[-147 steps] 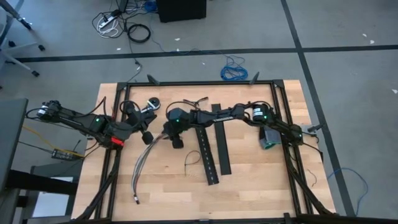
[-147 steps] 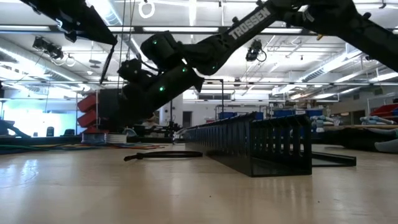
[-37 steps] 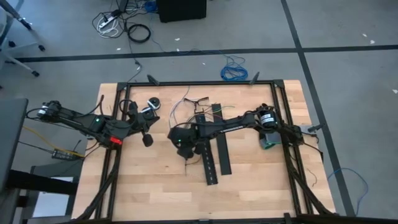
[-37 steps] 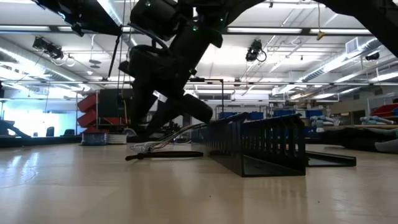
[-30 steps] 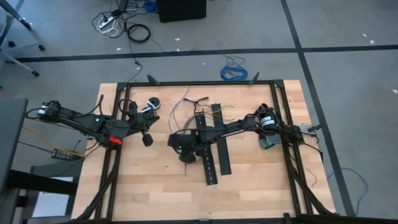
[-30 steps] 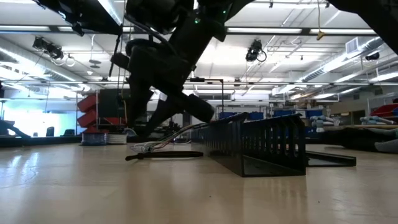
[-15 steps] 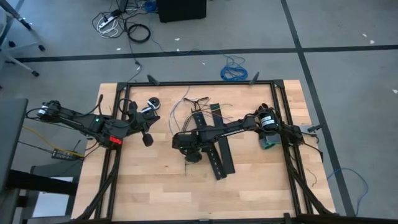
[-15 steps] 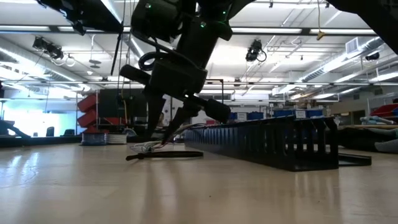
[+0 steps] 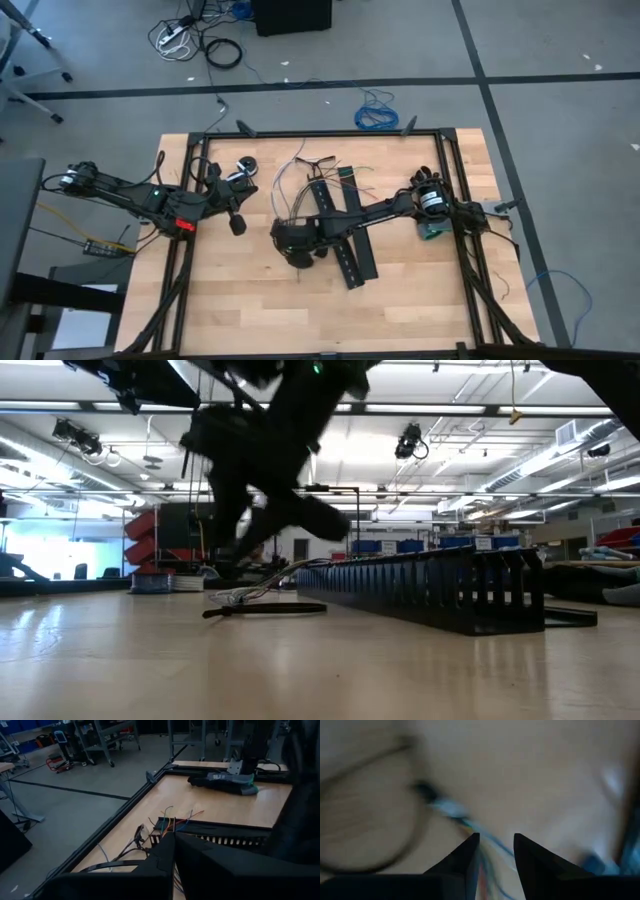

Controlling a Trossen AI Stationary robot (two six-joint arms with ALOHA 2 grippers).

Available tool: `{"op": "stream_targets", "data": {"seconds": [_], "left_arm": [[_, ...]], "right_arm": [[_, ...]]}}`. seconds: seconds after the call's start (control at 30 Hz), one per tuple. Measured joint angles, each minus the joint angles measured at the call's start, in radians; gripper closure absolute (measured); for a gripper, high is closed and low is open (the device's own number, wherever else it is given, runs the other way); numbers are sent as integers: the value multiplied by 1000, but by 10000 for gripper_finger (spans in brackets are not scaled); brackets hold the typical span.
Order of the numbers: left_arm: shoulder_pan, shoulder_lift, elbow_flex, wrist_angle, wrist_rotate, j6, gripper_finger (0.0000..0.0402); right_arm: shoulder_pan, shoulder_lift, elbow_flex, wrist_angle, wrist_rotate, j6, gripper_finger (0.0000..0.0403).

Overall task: Ziptie cables
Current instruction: Wrap the black zip tie on the cable

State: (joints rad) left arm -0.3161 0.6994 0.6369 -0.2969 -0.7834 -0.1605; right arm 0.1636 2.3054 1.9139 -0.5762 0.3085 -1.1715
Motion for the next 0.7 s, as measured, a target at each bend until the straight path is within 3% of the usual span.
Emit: {"op": "stream_targets", "data": {"seconds": [0.13, 0.37, 0.5, 0.7], "left_arm": [[0, 0, 2, -2, -1, 20, 402], [0, 0, 15, 4, -3, 22, 402], [0, 0, 16, 8, -3, 22, 401], [0, 0, 16, 7, 15, 22, 402]], "right_arm": [[-10, -2, 97, -31, 42, 292, 289], [-43, -4, 149, -8, 30, 1153, 289], [-53, -3, 71, 53, 20, 1415, 289], [-54, -2, -14, 100, 58, 1628, 289]]}}
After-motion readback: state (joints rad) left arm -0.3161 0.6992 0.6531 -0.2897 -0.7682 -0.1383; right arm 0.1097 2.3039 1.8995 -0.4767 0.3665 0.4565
